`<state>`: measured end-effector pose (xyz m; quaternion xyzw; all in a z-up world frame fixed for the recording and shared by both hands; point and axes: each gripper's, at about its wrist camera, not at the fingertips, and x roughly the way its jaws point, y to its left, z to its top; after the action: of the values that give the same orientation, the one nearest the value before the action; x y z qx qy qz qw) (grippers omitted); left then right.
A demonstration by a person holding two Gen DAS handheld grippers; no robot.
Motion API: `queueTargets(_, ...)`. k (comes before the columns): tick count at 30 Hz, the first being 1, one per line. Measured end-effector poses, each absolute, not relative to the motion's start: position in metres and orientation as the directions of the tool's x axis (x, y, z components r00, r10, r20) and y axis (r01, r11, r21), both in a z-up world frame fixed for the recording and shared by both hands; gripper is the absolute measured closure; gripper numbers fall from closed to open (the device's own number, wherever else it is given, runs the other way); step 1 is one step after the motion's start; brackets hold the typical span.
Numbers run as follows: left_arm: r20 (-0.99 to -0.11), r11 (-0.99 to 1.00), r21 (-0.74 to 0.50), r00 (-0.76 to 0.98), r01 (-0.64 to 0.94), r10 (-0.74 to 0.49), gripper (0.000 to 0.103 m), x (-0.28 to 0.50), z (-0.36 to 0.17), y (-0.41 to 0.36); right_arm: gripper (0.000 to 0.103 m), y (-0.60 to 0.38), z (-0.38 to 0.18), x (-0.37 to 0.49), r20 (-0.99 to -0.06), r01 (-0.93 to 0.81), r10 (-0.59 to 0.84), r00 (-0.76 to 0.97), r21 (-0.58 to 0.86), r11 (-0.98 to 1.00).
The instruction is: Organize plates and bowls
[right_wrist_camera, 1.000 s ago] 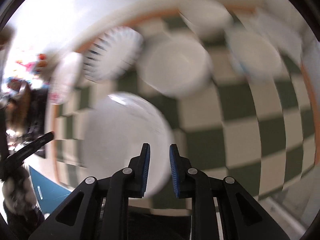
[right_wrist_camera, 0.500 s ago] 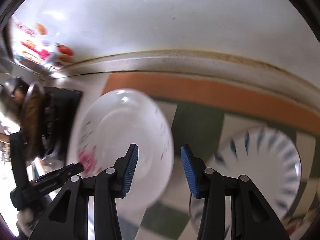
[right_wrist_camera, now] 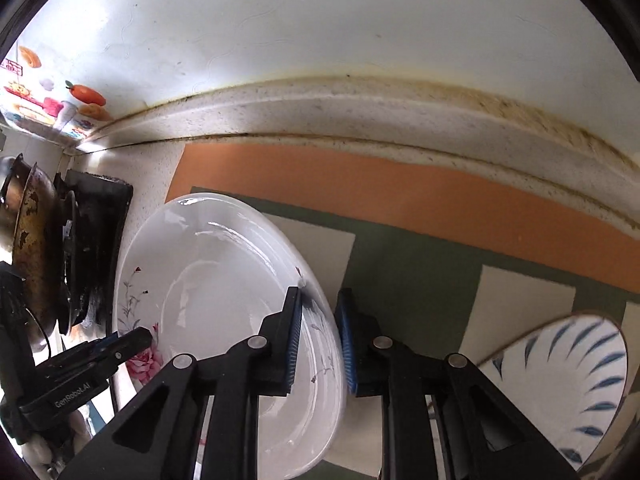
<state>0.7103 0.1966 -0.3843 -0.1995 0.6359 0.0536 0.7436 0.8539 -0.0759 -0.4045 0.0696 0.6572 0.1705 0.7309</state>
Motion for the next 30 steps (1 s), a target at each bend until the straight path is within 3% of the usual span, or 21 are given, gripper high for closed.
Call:
queueTargets(10,-0.960,0.950,-0.231,0.207,-0.208,-0.188,0.078,0.698,-0.341,0.174,0.085,-0.117,-0.371,0.810,-0.916,-0.092,0.373,0.147,0.363,0.927)
queueTargets(19,-0.958,0.969,-0.246,0.158,-0.026,-0.239,0.078,0.638,-0.299,0.090,0.086,-0.199,-0.313,0.717,-0.895,0.014,0.370,0.249,0.385,0.923)
queueTargets(25,-0.955,0.955,-0.287,0.056,0.068,-0.291,0.078,0.592,-0.312,0.023,0.086,-0.270,-0.290,0.633,-0.889,0.096,0.354,0.291,0.396,0.913)
queueTargets(30,-0.965,0.954,-0.263,-0.044,0.142,-0.259,0.078,0.565,-0.336,-0.029,0.087,-0.323,-0.295,0.567,-0.899,0.175,0.322,0.296,0.383,0.907)
